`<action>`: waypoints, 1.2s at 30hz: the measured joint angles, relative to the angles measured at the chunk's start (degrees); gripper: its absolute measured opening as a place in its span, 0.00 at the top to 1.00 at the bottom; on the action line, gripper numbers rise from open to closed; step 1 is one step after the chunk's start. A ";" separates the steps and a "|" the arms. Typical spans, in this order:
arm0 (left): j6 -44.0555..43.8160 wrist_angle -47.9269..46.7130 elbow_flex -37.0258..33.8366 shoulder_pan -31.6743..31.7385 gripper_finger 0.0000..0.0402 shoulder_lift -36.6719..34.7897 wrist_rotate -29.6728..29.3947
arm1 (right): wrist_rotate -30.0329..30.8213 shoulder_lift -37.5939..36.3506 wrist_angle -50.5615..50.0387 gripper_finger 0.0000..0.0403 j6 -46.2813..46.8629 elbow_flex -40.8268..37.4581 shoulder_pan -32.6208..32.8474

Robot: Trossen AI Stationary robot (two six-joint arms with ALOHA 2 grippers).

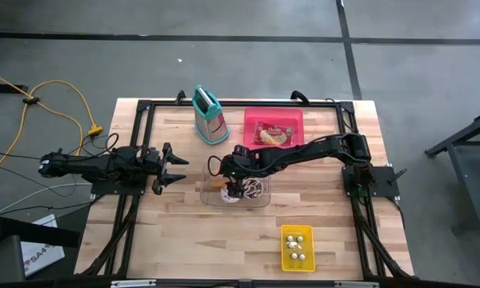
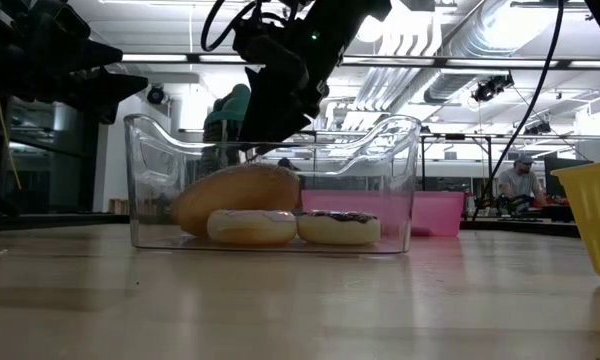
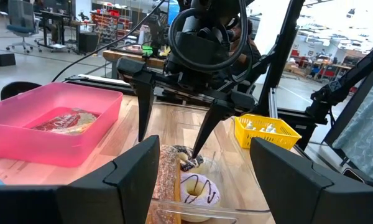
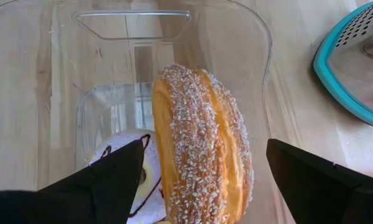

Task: Pick & Place Food Item
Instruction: Return to Home Position

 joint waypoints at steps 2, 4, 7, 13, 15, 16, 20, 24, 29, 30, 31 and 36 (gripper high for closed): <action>-0.01 0.00 0.02 0.00 0.39 -0.01 0.00 | -0.02 0.00 0.00 0.19 0.00 0.00 0.00; 0.00 0.00 0.00 0.00 0.39 -0.01 0.00 | 0.00 0.00 -0.01 0.19 0.00 0.00 0.00; 0.00 0.00 0.01 0.00 0.39 -0.02 0.00 | -0.01 0.00 -0.01 0.19 0.00 0.00 0.00; 0.00 0.00 0.01 0.00 0.39 0.00 0.00 | 0.00 0.00 0.00 0.19 -0.04 0.00 0.00; 0.00 0.00 0.02 0.00 0.39 0.00 0.00 | 0.00 0.00 0.03 0.19 -0.04 0.00 0.00; 0.00 0.00 0.02 0.00 0.39 -0.02 0.00 | 0.00 0.00 0.14 0.19 -0.05 0.00 -0.02; 0.00 0.00 0.01 0.02 0.39 -0.01 0.02 | -0.79 0.00 1.60 0.19 -1.68 0.00 -0.70; 0.00 0.00 0.01 0.01 0.39 -0.02 0.02 | -4.02 -0.94 3.05 0.19 -3.98 -0.04 -1.93; 0.00 0.00 0.00 0.02 0.39 -0.02 0.02 | -4.22 -2.76 3.37 0.19 -4.32 -0.17 -2.97; 0.00 0.00 0.01 0.01 0.39 -0.02 0.02 | -3.78 -3.05 4.25 0.19 -4.68 -0.09 -3.00; -0.01 0.00 0.00 0.01 0.39 -0.01 0.02 | -3.22 -3.67 4.38 0.19 -5.14 0.09 -2.91; -0.02 0.13 0.02 0.02 0.39 0.00 0.06 | -0.73 -6.25 0.55 0.19 -6.02 0.01 -1.80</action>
